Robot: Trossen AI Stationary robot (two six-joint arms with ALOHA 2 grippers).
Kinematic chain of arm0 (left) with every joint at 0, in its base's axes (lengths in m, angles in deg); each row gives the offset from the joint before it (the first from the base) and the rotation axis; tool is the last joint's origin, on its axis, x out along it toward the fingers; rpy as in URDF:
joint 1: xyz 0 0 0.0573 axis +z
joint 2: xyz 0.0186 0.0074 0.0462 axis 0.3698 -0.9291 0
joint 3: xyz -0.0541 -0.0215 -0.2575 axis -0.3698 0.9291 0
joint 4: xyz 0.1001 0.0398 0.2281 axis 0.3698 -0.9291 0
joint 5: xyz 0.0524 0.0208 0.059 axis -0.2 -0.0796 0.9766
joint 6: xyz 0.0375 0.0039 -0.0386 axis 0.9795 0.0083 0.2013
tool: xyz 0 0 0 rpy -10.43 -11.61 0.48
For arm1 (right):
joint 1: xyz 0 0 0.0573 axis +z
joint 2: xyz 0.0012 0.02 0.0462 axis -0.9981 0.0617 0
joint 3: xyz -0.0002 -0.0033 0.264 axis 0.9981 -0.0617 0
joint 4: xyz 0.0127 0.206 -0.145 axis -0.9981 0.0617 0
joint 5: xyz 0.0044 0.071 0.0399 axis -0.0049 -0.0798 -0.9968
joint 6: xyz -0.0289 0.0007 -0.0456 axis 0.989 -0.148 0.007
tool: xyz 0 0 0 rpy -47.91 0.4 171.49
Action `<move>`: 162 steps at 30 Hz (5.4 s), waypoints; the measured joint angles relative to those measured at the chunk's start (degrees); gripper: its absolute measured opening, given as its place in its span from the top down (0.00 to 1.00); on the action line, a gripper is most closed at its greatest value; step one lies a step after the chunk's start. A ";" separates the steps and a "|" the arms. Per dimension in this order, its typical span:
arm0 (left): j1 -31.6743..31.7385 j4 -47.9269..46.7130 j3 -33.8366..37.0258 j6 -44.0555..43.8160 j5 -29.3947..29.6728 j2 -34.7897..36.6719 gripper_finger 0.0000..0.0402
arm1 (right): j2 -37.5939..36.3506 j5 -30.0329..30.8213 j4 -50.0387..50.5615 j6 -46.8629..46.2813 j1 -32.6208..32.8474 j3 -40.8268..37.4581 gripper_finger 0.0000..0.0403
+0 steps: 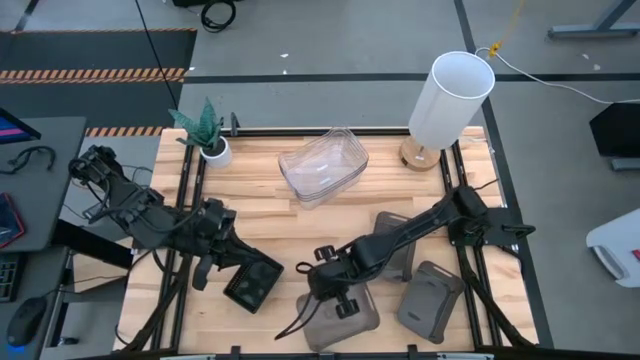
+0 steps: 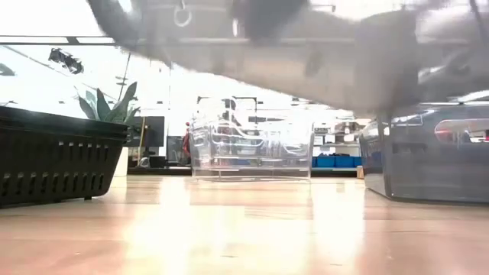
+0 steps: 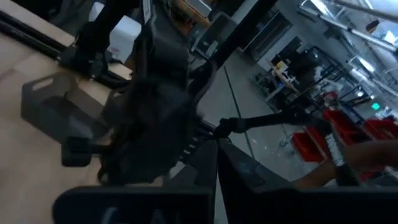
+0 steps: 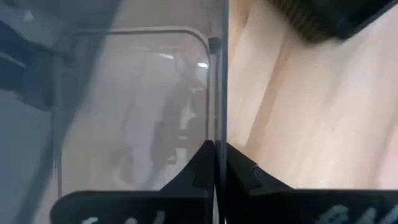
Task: Stack baskets by color
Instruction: Stack the bottom left black transparent bin on top of the top black transparent bin, then stack the bottom black transparent bin on top of the black transparent bin
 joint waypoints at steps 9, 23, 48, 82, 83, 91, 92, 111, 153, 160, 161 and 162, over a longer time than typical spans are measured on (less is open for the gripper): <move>0.11 0.37 0.00 3.29 3.52 -0.04 0.95 | -0.42 1.70 22.29 14.36 0.26 19.29 0.98; 0.11 2.38 0.00 1.65 4.91 -0.13 0.95 | -2.73 3.13 41.91 38.80 -4.31 22.84 0.99; 1.27 2.79 0.00 1.37 9.20 -0.13 0.96 | -22.86 3.35 26.23 54.75 -9.05 -18.41 0.99; 6.57 6.40 0.02 2.55 4.84 0.31 0.96 | -23.54 0.15 13.90 40.04 -8.67 -22.55 0.53; 6.59 6.37 0.02 2.66 4.14 0.31 0.95 | -23.54 0.08 14.32 38.56 -8.22 -21.50 0.53; 6.58 6.14 0.02 2.87 3.23 0.24 0.97 | -23.56 -8.20 20.37 24.54 0.11 -15.81 0.52; 6.58 6.12 0.02 2.88 3.23 0.24 0.97 | -23.56 -8.66 20.69 22.77 1.52 -15.72 0.52; 6.82 4.43 0.02 4.46 3.17 -0.04 0.96 | -23.54 -11.48 28.22 -0.95 14.96 -24.45 0.53; 6.59 4.61 0.02 1.22 3.21 -0.04 0.96 | -26.19 -1.16 12.36 3.03 20.42 -43.00 0.98; 6.56 5.89 0.02 1.21 3.17 -0.02 0.96 | -33.11 -1.00 16.41 3.19 20.59 -38.48 0.99; 6.56 6.15 0.02 1.22 3.19 -0.02 0.96 | -34.08 -0.76 17.86 3.31 20.54 -37.31 0.99; 6.56 6.30 0.02 1.21 3.19 -0.02 0.96 | -34.92 -0.64 19.34 3.49 20.38 -36.12 0.99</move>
